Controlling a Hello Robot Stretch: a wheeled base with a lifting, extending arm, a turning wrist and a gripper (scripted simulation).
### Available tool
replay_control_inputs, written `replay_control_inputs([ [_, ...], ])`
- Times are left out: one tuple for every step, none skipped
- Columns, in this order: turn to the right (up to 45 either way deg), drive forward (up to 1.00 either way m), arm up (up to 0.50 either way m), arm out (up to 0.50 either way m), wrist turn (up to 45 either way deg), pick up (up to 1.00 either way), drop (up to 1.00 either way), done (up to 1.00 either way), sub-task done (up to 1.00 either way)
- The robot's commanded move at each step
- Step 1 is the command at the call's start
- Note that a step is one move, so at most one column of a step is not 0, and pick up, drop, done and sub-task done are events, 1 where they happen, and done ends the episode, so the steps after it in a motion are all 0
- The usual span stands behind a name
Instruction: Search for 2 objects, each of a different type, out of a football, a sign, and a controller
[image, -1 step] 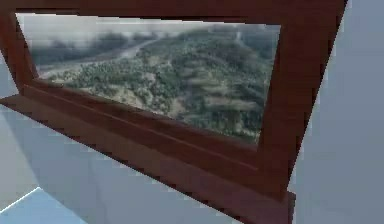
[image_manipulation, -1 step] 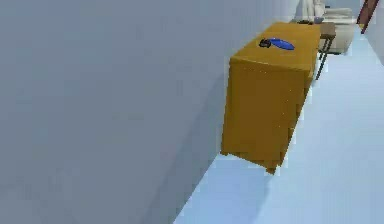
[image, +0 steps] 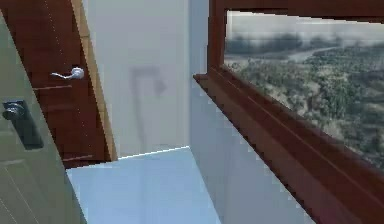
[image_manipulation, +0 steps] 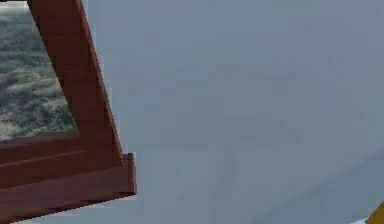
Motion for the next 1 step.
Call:
replay_control_inputs([
  [-45.0, 0.00, 0.00, 0.00, 0.0, 0.00, 0.00, 0.00, 0.00],
])
